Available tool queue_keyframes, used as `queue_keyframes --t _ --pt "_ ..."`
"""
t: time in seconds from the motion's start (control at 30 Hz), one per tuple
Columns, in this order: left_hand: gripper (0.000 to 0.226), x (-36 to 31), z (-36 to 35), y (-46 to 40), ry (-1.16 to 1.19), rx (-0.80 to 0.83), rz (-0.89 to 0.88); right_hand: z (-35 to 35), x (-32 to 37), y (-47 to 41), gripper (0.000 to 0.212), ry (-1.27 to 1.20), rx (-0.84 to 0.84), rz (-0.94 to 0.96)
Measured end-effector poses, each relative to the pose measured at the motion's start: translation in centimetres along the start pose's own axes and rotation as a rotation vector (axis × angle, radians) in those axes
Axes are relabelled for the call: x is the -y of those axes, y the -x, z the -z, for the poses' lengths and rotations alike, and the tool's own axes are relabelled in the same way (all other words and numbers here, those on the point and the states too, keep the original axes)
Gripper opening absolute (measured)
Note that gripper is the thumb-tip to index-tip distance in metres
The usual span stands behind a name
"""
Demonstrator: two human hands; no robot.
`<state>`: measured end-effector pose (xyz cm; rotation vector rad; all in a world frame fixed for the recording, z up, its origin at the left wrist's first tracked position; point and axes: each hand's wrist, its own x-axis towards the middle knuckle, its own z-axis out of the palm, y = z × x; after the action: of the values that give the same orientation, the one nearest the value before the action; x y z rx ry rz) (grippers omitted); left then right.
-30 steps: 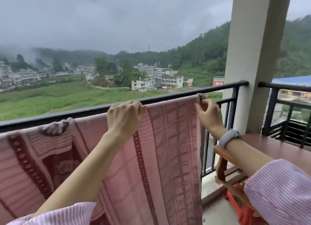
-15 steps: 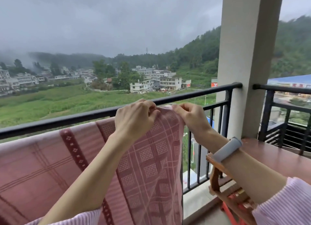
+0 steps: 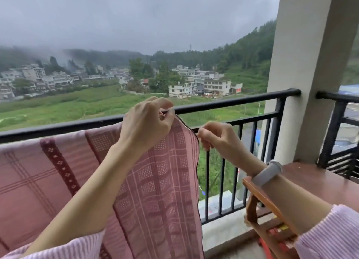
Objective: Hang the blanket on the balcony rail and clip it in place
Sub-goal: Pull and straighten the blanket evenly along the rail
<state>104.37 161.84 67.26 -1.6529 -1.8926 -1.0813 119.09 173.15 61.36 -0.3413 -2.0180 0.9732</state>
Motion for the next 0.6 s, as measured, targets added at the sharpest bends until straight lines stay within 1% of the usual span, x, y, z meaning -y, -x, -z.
queue_keyframes --t 0.07,0.1,0.13,0.2,0.27,0.33,0.43,0.6 --pt "0.022 -0.3 -0.2 0.5 -0.096 -0.052 0.027 0.8 0.0 -1.5 0.021 -0.039 -0.054 0.060" --pt "0.021 -0.6 -0.3 0.6 -0.120 -0.060 0.043 1.2 0.1 -2.3 0.022 -0.062 -0.045 0.084" --pt "0.020 -0.9 -0.4 0.8 -0.133 -0.068 0.064 1.6 0.2 -3.0 0.022 -0.083 -0.003 0.093" --pt "0.017 -1.3 -0.6 1.1 -0.138 -0.111 0.115 1.7 0.4 -4.4 0.022 -0.126 0.150 0.079" --pt "0.013 -1.8 -0.9 1.6 -0.149 -0.197 0.171 1.5 0.6 -5.4 0.024 -0.144 0.306 0.078" --pt "0.012 -2.3 -1.4 2.3 -0.197 -0.285 0.211 1.2 0.6 -5.9 0.027 -0.130 0.382 0.128" --pt "0.016 -2.8 -2.1 3.3 -0.298 -0.375 0.239 0.7 -0.2 -6.7 0.025 -0.165 0.412 0.175" --pt "0.033 -4.3 -4.6 3.5 -0.354 -0.408 0.256 -0.3 -1.6 -8.7 0.019 -0.343 0.463 0.212"
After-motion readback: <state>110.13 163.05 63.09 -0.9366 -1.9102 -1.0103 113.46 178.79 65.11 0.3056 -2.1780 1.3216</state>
